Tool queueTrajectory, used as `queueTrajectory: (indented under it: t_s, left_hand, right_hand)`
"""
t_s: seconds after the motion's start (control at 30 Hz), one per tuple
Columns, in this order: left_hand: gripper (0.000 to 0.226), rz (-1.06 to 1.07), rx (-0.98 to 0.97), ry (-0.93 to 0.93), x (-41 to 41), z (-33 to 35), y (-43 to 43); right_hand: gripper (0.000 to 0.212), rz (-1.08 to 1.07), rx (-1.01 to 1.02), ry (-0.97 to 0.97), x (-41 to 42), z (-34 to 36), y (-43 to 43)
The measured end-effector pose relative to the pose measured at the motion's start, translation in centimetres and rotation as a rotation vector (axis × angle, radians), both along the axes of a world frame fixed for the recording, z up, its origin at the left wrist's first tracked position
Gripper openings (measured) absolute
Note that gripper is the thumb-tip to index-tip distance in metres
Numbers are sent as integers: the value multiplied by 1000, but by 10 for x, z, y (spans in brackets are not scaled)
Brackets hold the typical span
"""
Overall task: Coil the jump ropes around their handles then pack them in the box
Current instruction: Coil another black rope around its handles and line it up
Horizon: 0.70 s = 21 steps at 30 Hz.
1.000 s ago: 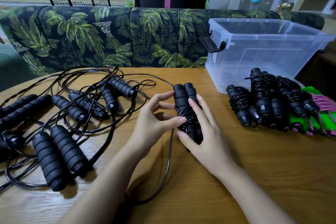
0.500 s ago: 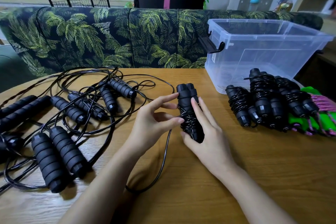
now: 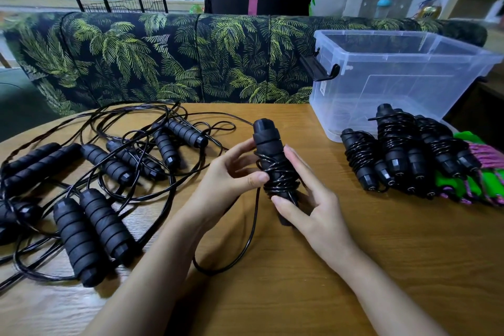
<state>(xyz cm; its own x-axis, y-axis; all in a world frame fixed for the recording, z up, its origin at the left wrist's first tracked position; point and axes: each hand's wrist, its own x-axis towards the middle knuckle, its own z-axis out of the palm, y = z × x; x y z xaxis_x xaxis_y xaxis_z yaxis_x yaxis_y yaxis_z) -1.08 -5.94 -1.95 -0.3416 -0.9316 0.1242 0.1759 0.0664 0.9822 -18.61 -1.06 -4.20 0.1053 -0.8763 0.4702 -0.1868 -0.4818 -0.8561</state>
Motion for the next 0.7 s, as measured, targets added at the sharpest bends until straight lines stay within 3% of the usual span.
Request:
queueTrajectory:
  t_s: [0.13, 0.27, 0.37, 0.57, 0.7]
  left_hand:
    - [90, -119, 70, 57, -1, 1, 2]
    - [73, 34, 64, 51, -7, 3, 6]
    - [70, 130, 53, 45, -16, 3, 11]
    - [66, 113, 46, 36, -12, 8, 9]
    - [72, 153, 13, -29, -13, 6, 11]
  right_hand:
    - [67, 26, 18, -3, 1, 1, 0]
    - [67, -30, -23, 65, 1, -1, -2]
    - [80, -108, -61, 184, 4, -7, -5]
    - [82, -76, -54, 127, 1, -9, -8]
    - [84, -150, -98, 271, 4, -11, -7]
